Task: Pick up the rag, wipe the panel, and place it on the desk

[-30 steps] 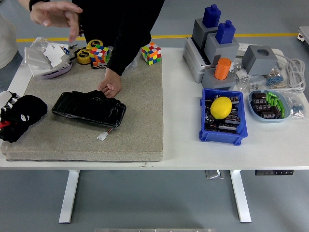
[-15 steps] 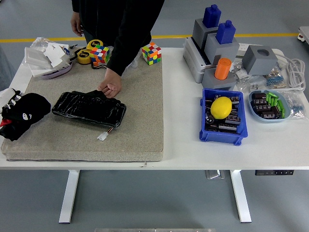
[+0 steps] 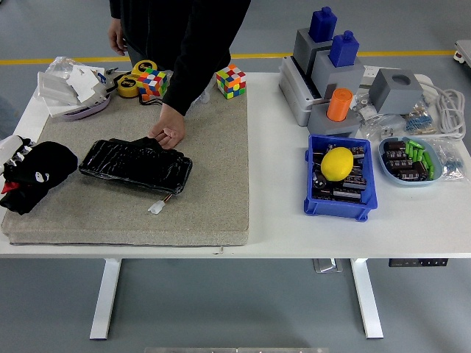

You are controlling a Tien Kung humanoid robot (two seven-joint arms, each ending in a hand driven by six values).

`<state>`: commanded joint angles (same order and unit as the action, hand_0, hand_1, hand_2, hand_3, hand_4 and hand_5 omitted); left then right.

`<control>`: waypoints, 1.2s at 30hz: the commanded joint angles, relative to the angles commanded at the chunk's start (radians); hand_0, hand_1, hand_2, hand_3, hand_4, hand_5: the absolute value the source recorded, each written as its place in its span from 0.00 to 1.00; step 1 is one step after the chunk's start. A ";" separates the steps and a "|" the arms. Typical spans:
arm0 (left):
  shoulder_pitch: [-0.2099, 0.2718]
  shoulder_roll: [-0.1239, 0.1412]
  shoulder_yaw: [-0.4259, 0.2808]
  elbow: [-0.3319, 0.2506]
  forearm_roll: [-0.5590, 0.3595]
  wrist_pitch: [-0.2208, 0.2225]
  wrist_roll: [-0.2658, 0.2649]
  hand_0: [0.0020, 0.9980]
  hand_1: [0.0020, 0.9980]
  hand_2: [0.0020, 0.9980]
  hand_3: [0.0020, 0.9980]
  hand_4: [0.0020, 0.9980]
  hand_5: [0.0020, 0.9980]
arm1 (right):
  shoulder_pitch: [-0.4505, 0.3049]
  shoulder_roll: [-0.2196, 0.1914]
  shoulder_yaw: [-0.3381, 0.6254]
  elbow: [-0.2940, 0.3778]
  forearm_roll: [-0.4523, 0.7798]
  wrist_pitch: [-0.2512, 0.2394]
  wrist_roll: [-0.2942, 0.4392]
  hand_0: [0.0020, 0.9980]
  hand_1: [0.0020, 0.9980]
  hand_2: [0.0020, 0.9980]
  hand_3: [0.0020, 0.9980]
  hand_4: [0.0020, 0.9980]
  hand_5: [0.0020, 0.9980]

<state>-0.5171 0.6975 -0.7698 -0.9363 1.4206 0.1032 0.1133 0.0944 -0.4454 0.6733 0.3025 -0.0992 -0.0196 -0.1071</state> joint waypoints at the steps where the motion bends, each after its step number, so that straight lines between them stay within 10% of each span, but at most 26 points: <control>1: 0.001 -0.001 -0.001 0.000 -0.001 0.000 0.000 0.27 0.26 0.40 0.60 0.66 0.09 | 0.001 0.000 0.000 0.000 0.000 0.000 0.000 0.73 0.68 0.68 0.60 1.00 0.51; 13: 0.007 -0.010 -0.011 0.006 -0.002 -0.002 -0.005 0.30 0.33 0.45 0.61 0.70 0.13 | 0.002 -0.001 0.002 -0.001 0.002 0.000 -0.001 0.73 0.68 0.68 0.60 1.00 0.51; 14: 0.007 -0.010 -0.011 0.006 0.000 -0.005 -0.002 0.37 0.49 0.54 0.61 0.80 0.21 | 0.002 -0.001 0.002 -0.001 0.001 0.000 -0.001 0.73 0.68 0.68 0.59 1.00 0.51; 36: 0.021 -0.008 -0.008 0.012 0.017 -0.040 0.027 0.47 0.59 0.58 0.65 0.86 0.27 | 0.000 -0.005 -0.006 -0.001 -0.001 0.001 -0.002 0.73 0.68 0.68 0.59 1.00 0.51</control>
<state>-0.4961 0.6894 -0.7782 -0.9247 1.4371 0.0629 0.1405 0.0941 -0.4508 0.6673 0.3012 -0.1000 -0.0189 -0.1096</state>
